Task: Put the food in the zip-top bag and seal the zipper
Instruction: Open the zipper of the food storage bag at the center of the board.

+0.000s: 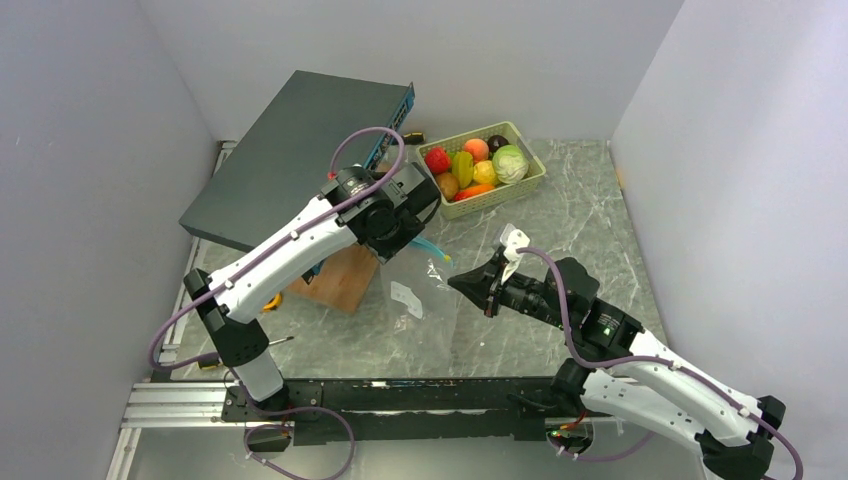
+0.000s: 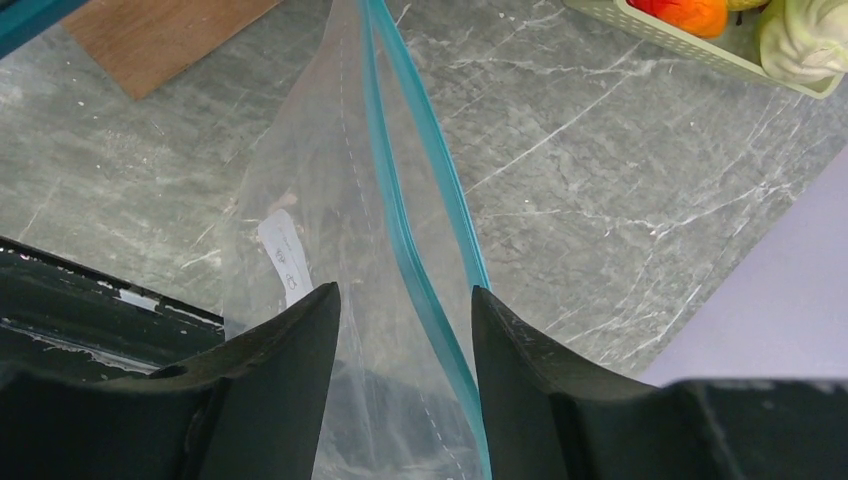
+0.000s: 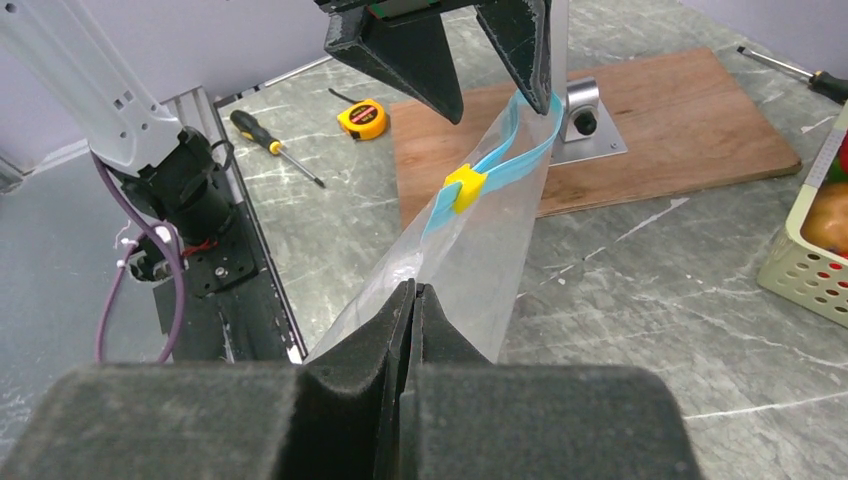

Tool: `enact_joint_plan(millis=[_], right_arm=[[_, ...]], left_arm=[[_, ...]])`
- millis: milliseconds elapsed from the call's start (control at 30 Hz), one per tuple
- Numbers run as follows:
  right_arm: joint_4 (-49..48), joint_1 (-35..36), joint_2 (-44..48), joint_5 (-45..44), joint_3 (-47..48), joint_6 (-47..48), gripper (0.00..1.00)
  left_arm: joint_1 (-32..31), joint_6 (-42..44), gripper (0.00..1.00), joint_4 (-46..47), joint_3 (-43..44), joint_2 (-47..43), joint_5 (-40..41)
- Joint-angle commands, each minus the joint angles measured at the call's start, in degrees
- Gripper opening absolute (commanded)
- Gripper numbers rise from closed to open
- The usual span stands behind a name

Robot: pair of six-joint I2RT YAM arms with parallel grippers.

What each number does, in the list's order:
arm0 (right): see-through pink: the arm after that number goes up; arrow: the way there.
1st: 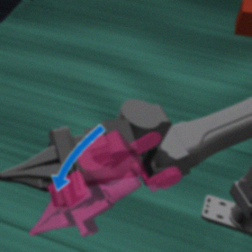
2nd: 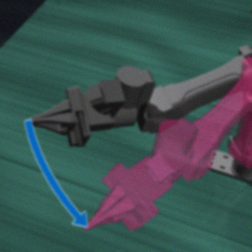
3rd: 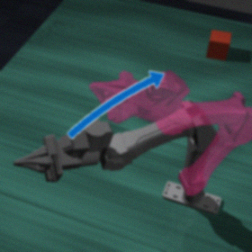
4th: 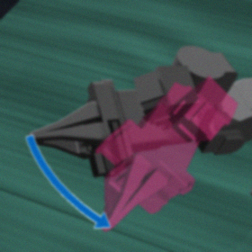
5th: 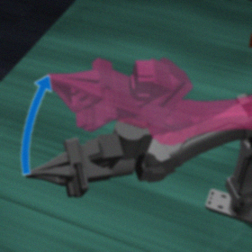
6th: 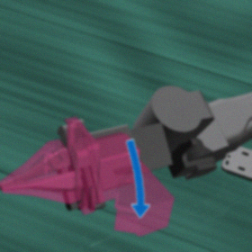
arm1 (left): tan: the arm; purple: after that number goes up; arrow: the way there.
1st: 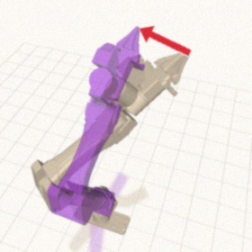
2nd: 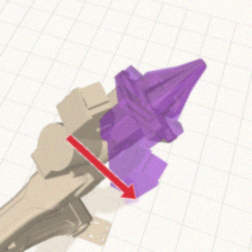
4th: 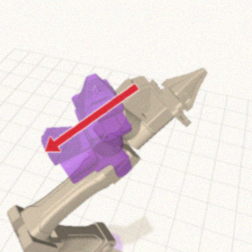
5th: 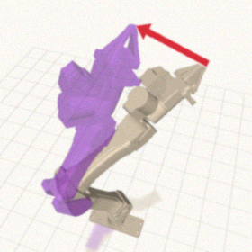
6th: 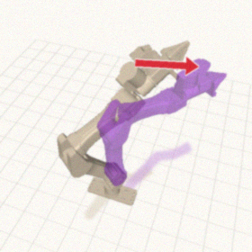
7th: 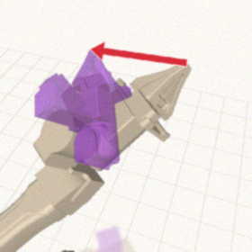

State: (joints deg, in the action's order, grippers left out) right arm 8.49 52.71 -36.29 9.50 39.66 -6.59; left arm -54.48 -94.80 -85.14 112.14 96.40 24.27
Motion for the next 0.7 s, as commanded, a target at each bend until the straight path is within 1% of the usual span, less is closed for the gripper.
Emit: enact_joint_plan(millis=[0, 133, 200, 267, 367, 567, 667], right_arm=[[-4.07, 0.53, 0.67, 0.67, 1.26, 0.2, 0.0], [-3.95, 0.89, 0.89, 0.53, 1.34, 0.26, 0.0], [-3.84, 1.12, 1.16, 0.22, 1.3, 0.36, 0.0], [-3.74, 1.53, 1.3, -0.14, 1.3, 0.43, 0.0], [-3.36, 2.39, 1.22, -0.63, 1.3, 0.45, 0.0], [-1.93, 5.36, 1.53, -3.72, 1.24, 0.23, 0.0], [-0.74, 5.77, 1.23, -6.63, 1.25, -1.16, 0.0]], left_arm=[[-0.49, -0.81, 0.54, -0.18, 0.4, 0.67, 0.54], [-0.8, -2.69, 0.46, 1.7, -4.27, -0.4, -1.23], [-0.89, -2.81, 0.44, 3.06, -5.66, -1.17, -1.64], [-0.97, -2.59, 0.42, 3.74, -5.76, -1.39, -1.39], [-1.41, -2.38, 0.37, 3.87, -4.95, -0.94, -0.56], [-2.05, 0.5, 0.0, 5.79, -4.85, -1.81, 2.74], [-2.98, 3.84, 0.0, 7.89, -4.8, -2.95, 6.15]])
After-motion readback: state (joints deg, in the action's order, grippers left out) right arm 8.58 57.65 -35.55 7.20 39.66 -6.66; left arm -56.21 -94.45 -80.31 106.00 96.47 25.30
